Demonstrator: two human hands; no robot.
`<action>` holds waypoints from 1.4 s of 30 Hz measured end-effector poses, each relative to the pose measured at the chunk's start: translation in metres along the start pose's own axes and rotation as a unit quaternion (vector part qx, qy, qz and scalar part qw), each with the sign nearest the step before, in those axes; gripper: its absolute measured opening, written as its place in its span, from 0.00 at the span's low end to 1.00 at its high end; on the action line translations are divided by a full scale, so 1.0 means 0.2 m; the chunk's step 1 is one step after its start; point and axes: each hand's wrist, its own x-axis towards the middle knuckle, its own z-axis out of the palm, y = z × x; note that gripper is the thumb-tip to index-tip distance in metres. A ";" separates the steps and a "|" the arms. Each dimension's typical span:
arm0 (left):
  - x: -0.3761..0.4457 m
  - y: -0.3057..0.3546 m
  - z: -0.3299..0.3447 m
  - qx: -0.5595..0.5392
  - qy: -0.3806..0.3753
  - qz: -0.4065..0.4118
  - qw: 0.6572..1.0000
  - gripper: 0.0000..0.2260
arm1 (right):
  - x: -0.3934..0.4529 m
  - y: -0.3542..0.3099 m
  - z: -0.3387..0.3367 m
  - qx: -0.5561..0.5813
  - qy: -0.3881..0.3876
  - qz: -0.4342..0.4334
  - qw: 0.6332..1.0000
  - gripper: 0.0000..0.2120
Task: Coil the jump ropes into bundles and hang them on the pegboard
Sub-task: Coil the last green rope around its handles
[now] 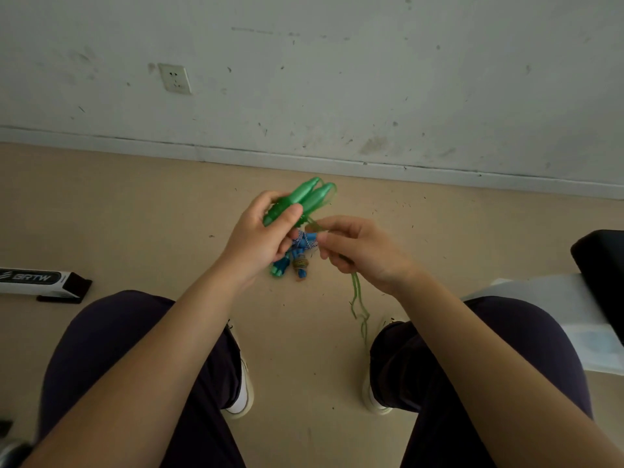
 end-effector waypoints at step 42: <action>0.00 -0.01 -0.01 0.084 -0.057 0.032 0.994 0.06 | 0.01 0.01 -0.01 -0.009 -0.015 -0.019 1.000 0.19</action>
